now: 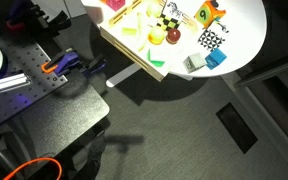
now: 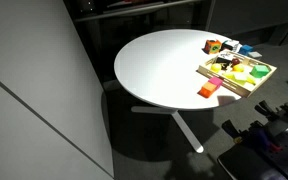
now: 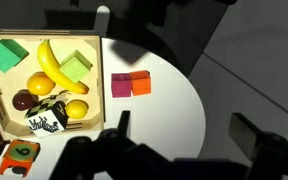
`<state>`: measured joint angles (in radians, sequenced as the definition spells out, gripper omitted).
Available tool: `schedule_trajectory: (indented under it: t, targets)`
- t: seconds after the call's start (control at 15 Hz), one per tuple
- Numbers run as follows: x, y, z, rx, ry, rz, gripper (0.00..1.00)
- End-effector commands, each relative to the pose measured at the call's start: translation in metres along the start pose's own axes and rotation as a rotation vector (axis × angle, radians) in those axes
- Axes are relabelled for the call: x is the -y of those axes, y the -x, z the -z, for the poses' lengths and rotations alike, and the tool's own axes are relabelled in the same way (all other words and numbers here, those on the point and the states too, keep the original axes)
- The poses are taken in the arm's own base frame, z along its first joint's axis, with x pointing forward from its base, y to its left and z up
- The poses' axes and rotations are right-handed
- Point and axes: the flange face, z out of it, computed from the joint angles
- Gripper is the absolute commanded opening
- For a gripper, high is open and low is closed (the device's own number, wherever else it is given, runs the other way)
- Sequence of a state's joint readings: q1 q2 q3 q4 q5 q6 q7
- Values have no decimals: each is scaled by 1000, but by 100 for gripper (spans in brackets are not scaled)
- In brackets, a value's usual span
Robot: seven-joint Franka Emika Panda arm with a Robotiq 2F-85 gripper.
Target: Remove the plushy cube from the crate and put it on the table
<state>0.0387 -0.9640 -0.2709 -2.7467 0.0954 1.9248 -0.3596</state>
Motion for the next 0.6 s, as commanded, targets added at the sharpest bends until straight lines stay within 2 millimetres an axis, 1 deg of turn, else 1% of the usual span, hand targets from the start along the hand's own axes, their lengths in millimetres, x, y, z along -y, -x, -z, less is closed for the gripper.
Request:
schedule_trajectory:
  t: [0.0, 0.2, 0.53]
  targets:
    - [0, 0, 1, 1, 0, 0, 100]
    - [0, 0, 1, 1, 0, 0, 100]
    - [-7, -11, -2, 10, 18, -35, 100]
